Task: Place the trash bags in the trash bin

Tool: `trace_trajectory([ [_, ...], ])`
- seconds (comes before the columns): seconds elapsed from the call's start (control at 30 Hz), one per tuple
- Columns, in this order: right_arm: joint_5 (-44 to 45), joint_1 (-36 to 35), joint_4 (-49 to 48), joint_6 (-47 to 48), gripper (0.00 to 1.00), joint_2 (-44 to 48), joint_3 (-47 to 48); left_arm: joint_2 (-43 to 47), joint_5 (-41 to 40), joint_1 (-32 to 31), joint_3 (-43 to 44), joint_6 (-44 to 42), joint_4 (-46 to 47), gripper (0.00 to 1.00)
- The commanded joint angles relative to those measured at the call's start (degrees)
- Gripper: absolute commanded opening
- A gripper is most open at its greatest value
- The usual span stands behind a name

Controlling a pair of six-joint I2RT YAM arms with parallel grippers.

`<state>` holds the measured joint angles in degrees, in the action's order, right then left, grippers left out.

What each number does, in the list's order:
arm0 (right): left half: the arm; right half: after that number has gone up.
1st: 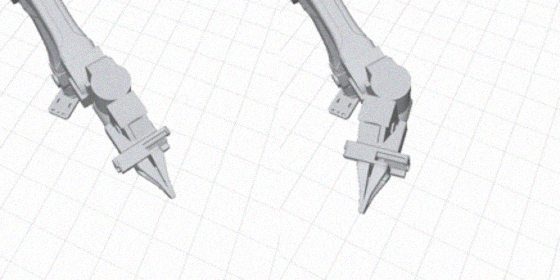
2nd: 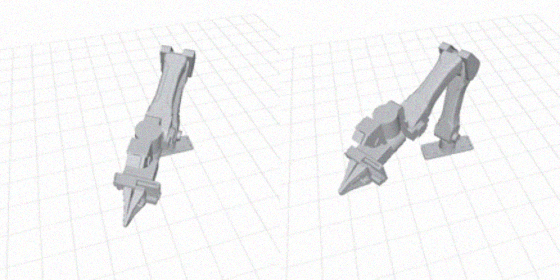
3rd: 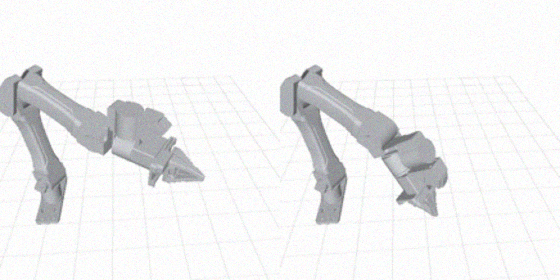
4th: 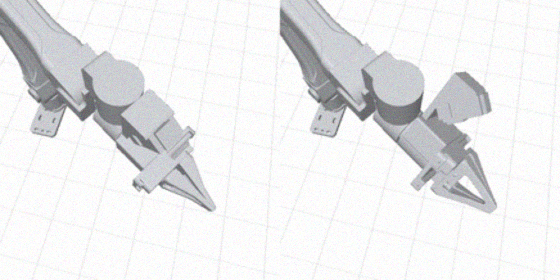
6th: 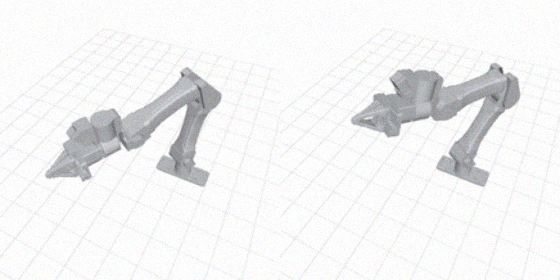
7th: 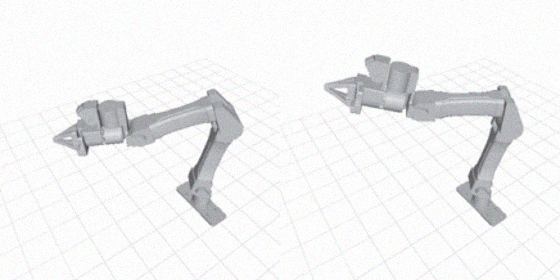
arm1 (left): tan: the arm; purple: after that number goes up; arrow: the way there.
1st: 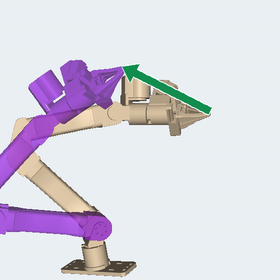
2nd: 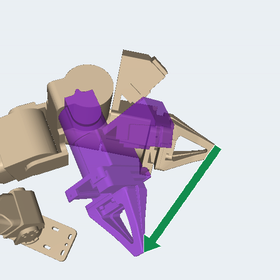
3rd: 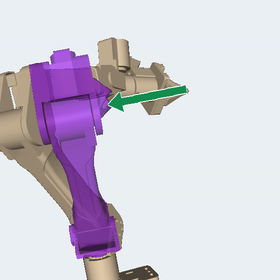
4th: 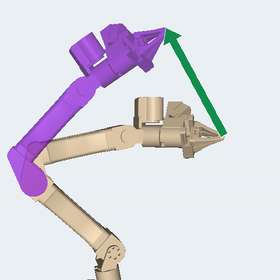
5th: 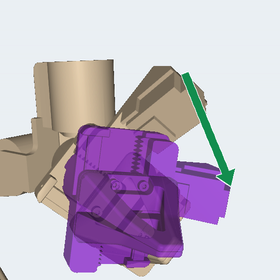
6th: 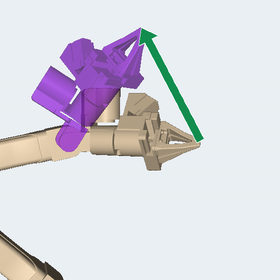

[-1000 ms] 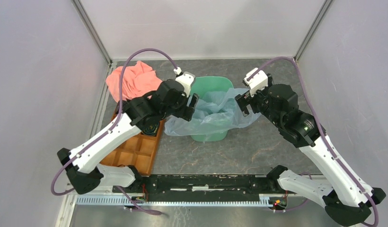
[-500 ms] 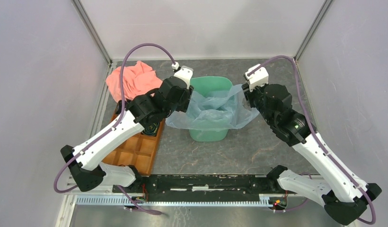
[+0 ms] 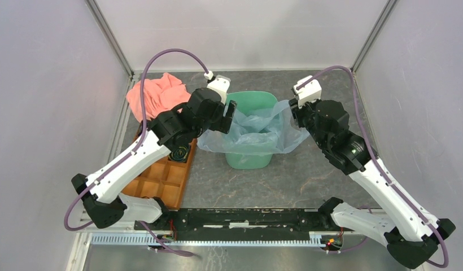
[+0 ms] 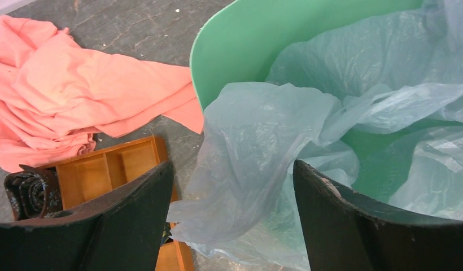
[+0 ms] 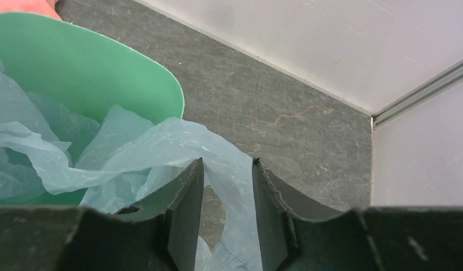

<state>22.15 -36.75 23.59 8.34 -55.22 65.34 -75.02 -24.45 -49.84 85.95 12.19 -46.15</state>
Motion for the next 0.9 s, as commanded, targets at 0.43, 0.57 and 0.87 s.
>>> trace_trajectory([
  [0.43,-9.75,0.01,2.96,4.91,0.90,0.95,1.20,-2.71,-0.15,1.00,4.81,-3.11,2.17,0.52],
  [0.57,-6.39,-0.09,3.91,7.23,0.94,-0.13,1.86,-3.26,-0.18,2.25,4.85,-2.98,1.93,0.40],
  [0.87,-2.42,-0.07,-8.91,3.48,0.63,-4.43,0.53,-3.63,2.91,6.60,4.17,-1.81,3.78,0.17],
])
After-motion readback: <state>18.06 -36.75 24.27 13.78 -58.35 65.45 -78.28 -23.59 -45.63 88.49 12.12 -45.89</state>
